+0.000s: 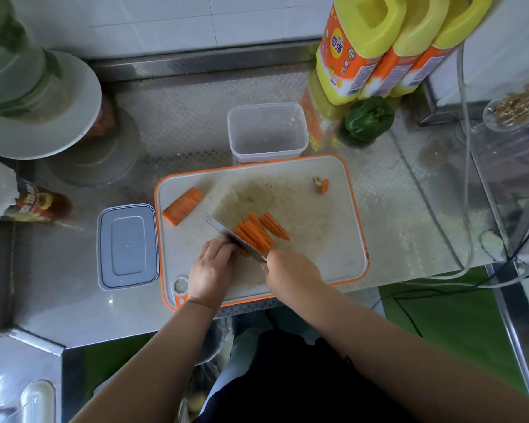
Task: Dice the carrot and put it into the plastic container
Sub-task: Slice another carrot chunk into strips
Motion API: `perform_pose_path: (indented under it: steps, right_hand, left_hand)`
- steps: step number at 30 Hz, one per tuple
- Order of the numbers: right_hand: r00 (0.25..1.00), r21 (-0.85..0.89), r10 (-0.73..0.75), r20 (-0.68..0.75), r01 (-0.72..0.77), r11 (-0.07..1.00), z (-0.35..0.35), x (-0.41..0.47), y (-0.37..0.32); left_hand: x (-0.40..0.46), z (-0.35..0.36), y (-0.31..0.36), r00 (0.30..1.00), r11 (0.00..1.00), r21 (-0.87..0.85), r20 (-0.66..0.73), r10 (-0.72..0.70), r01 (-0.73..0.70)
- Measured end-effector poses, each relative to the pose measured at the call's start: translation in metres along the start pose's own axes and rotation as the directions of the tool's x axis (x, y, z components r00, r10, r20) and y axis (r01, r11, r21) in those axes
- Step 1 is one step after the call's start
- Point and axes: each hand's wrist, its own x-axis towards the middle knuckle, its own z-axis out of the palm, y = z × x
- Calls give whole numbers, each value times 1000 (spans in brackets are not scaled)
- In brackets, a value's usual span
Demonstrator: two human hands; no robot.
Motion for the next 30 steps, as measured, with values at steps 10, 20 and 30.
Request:
perform_pose_path:
  steps: [10,20,30]
  right_hand:
    - [996,42,70,47,-72,996,7,9,-8]
    - [998,176,65,-15,-61,982,-3,-1,3]
    - [997,186,45,-56,-34,982,-14,-15,11]
  left_hand:
    - [2,-1,-2,998,998,22,7,62,-62]
    - [11,-23,18,965,954,-149,84,-249,259]
    - [-1,-26,31,832,842,37,137,-538,539]
